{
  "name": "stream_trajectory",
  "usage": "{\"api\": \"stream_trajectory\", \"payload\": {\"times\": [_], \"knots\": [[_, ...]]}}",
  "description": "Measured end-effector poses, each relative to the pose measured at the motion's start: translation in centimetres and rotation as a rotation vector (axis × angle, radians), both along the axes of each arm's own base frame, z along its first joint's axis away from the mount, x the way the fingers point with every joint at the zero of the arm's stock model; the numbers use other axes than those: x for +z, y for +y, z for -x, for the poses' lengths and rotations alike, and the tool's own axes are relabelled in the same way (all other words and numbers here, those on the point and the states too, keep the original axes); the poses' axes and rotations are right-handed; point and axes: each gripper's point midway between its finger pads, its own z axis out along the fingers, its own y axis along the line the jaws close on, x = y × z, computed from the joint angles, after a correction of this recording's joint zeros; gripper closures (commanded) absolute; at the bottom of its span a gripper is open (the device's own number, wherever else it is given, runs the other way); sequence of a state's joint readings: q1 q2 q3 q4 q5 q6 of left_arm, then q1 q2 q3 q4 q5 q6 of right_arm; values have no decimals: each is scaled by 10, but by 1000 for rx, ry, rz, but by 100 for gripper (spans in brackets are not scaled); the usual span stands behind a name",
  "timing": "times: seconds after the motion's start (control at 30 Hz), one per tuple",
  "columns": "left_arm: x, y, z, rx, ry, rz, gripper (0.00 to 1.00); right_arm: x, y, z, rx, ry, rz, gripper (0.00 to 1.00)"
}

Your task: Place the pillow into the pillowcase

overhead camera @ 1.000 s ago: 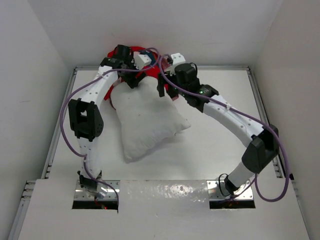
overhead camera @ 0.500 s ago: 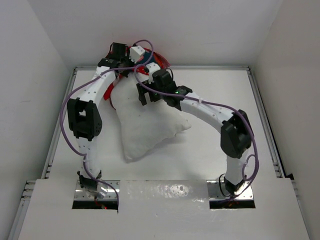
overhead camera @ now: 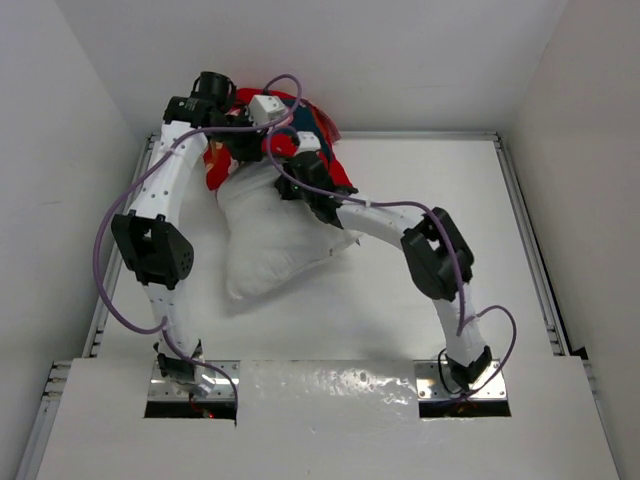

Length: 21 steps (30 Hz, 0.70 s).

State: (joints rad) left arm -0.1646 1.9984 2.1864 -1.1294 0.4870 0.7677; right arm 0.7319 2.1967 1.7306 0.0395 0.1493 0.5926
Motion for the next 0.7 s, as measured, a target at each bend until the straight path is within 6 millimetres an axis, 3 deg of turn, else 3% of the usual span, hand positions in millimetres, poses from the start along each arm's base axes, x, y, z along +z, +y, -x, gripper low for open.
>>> {"api": "stream_trajectory", "payload": {"times": [0.13, 0.3, 0.4, 0.5, 0.6, 0.7], "knots": [[2, -7, 19, -49, 37, 38, 100, 35, -29, -14, -201, -142, -139, 100], [8, -23, 29, -109, 62, 130, 100, 106, -66, -62, -534, -347, -188, 100], [31, -39, 33, -162, 43, 234, 100, 138, -83, -92, -699, -412, -205, 100], [62, -50, 38, -202, 4, 311, 100, 129, -104, -111, -829, -403, -189, 100], [75, -51, 46, -203, 3, 334, 100, 88, -131, -119, -918, -347, -115, 100], [68, -51, 57, -196, 52, 344, 100, 41, -150, -113, -964, -282, -39, 100]]}}
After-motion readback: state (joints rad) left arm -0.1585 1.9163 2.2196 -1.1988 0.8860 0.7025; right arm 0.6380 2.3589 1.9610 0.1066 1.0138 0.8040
